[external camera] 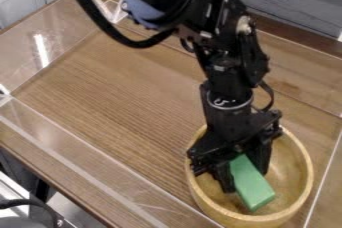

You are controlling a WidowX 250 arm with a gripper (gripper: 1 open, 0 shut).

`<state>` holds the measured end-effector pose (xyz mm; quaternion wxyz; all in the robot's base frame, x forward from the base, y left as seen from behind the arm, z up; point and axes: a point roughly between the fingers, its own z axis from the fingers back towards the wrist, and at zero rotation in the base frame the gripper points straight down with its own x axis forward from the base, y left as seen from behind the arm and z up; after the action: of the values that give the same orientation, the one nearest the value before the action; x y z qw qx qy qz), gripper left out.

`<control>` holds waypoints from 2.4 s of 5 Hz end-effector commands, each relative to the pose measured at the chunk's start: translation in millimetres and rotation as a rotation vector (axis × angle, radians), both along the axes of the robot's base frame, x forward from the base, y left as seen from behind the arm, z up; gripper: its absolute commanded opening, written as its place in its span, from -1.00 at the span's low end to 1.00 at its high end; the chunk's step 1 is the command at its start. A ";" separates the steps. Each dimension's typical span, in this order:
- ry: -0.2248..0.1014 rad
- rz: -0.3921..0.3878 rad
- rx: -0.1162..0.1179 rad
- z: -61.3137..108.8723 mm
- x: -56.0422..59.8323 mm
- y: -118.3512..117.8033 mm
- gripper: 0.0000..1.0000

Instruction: Remove the green block from inside the brown bowl and put it on the table

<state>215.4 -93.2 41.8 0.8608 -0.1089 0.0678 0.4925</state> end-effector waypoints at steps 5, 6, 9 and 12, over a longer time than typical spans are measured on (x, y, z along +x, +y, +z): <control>-0.052 0.023 -0.016 31.2 0.8 17.9 -1.00; -0.056 0.017 -0.022 35.1 -0.3 21.0 -1.00; -0.050 0.012 -0.047 40.7 -5.0 29.2 -1.00; -0.071 0.100 -0.045 48.8 -2.7 88.7 -1.00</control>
<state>204.8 -7.3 81.0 0.8322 -0.1421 0.0630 0.5322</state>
